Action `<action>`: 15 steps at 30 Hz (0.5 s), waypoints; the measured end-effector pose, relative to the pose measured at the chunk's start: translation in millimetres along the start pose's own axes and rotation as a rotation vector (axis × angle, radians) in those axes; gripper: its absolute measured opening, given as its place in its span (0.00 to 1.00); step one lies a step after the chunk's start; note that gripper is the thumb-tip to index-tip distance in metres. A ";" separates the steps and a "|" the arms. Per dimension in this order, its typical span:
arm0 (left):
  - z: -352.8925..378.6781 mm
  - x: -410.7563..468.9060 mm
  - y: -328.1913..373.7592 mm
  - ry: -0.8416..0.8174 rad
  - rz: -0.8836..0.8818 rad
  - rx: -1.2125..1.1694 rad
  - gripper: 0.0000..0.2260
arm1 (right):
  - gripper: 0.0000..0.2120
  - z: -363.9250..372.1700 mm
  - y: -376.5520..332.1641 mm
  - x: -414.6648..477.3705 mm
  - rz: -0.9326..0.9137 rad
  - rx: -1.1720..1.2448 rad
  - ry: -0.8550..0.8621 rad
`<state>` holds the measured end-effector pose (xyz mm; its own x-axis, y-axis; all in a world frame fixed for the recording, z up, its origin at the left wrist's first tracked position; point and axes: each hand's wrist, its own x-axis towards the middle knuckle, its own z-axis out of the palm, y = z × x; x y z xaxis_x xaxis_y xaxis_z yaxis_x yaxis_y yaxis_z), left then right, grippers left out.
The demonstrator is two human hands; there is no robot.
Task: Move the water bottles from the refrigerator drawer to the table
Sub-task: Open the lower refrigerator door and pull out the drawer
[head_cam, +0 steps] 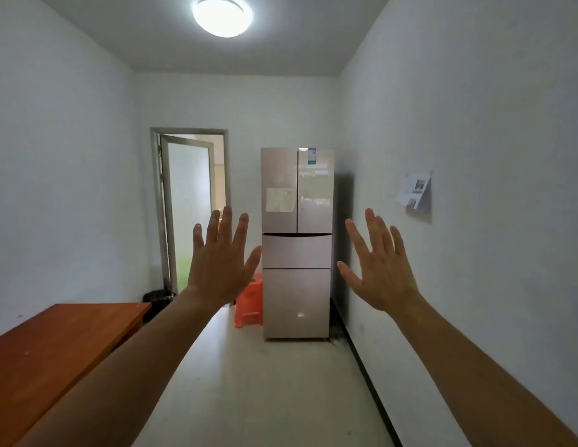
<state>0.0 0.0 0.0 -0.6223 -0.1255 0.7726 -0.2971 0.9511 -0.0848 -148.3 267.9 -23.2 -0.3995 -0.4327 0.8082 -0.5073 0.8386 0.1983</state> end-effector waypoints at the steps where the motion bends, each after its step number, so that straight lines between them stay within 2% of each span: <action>1: 8.3 -1.5 -2.4 -0.048 -0.015 0.003 0.33 | 0.40 8.5 -4.4 -0.1 -0.003 0.003 -0.027; 7: 82.4 10.8 -17.1 -0.102 -0.015 0.049 0.34 | 0.40 86.5 -8.6 8.7 0.003 0.013 -0.061; 15: 227.8 95.8 -16.1 -0.217 -0.070 0.081 0.36 | 0.40 239.6 29.8 52.9 0.031 0.043 -0.180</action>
<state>-219.8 -91.6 -68.0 -0.7369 -0.2563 0.6256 -0.3967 0.9132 -0.0931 -367.5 190.7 -107.3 -0.5441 -0.4623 0.7002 -0.5234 0.8393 0.1474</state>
